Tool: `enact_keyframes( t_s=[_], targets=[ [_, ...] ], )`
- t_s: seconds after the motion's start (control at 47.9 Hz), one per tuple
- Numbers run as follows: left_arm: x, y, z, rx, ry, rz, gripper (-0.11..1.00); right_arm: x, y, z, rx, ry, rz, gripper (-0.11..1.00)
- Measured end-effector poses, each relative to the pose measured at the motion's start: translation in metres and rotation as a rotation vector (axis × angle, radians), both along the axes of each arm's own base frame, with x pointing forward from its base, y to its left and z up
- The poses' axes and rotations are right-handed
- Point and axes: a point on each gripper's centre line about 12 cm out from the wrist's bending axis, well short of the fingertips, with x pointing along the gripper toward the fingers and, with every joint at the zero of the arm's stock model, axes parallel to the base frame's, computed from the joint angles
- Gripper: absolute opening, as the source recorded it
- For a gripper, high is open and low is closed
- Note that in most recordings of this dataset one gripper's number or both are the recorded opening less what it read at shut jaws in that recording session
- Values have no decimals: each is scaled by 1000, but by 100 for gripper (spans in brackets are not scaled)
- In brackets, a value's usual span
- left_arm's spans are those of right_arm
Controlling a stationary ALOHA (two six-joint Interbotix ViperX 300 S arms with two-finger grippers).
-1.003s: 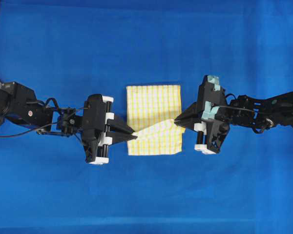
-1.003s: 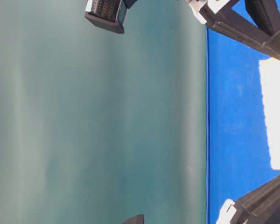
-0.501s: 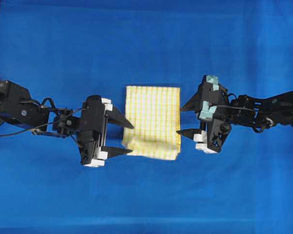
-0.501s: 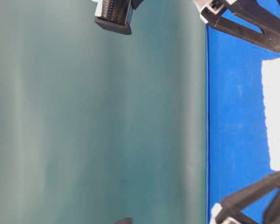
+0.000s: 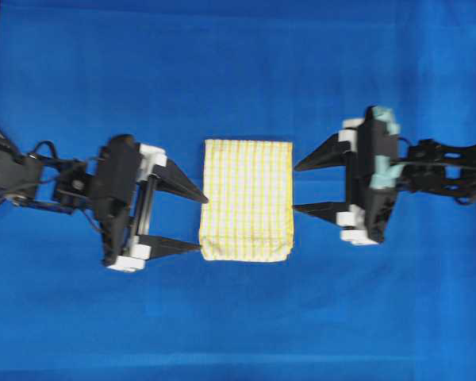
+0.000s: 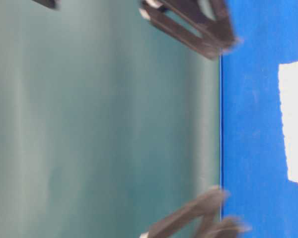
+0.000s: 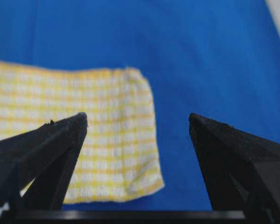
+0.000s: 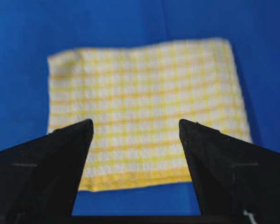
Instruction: Fold the yellow towel.
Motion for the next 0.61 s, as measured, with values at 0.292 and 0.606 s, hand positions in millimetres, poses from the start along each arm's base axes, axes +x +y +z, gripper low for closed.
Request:
enact_keyframes(
  t_s=[0.292,0.606],
  targets=[
    [-39,18,41,37,-134,5,83,-40,-17,54,-73,-144,34,73],
    [-104,45,66,76,-270,49,83,-103,-34,85,-124,-237,58,73]
  ],
)
